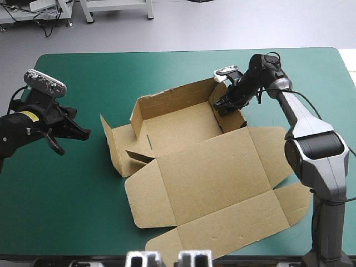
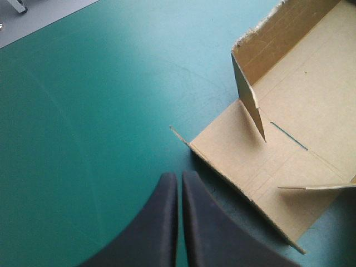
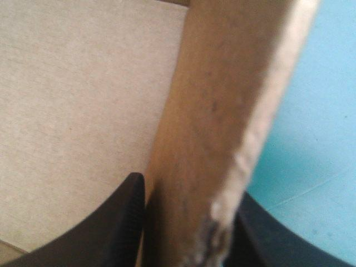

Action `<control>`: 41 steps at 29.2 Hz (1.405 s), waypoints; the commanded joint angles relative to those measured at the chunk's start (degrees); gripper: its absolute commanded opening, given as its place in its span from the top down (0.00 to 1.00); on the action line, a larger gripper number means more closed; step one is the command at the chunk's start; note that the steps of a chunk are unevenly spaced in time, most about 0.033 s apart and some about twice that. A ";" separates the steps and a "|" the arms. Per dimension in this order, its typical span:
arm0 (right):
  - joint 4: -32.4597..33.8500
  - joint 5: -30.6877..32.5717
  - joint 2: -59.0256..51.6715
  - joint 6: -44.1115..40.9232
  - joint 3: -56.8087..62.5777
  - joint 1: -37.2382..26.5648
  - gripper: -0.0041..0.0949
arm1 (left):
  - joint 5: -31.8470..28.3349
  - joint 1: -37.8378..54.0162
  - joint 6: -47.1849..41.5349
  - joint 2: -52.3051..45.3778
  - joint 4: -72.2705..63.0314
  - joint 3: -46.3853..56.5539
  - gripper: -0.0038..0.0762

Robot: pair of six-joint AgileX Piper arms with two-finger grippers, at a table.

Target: Fold the box

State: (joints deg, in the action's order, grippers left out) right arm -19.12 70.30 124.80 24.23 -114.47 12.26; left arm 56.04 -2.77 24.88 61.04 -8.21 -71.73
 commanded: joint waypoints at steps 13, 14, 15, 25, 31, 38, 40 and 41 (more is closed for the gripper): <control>-11.17 1.79 -14.42 3.38 -1.37 -4.85 0.98 | -3.92 0.13 -3.11 -0.96 2.76 -1.33 0.94; -13.50 1.79 -16.42 4.35 -1.37 -6.33 0.98 | -4.47 0.13 -4.13 -0.96 3.89 -1.33 0.94; -15.12 1.79 -18.08 5.09 -1.37 -7.53 0.98 | -5.11 0.13 -5.39 -0.96 5.06 -1.33 0.94; -20.20 1.79 -37.60 10.79 5.87 -20.92 0.98 | -9.16 9.49 -2.99 0.67 -4.23 -1.33 0.93; -21.29 1.79 -41.54 11.99 10.17 -22.20 0.98 | -7.20 18.07 8.11 6.98 -25.74 -1.10 0.93; -28.28 1.79 -41.57 14.02 10.44 -22.20 0.98 | -0.75 21.24 20.81 16.28 -43.47 2.78 0.94; -29.05 1.69 -41.57 14.40 10.44 -22.20 0.98 | 0.65 21.24 23.63 18.42 -46.32 3.63 0.94; -29.21 1.69 -41.57 14.56 10.17 -22.20 0.98 | 3.11 21.24 25.76 20.35 -49.04 3.72 0.94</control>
State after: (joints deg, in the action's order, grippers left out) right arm -43.14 71.27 85.62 38.54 -102.72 -9.51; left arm 57.15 18.37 47.20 81.04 -49.55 -66.83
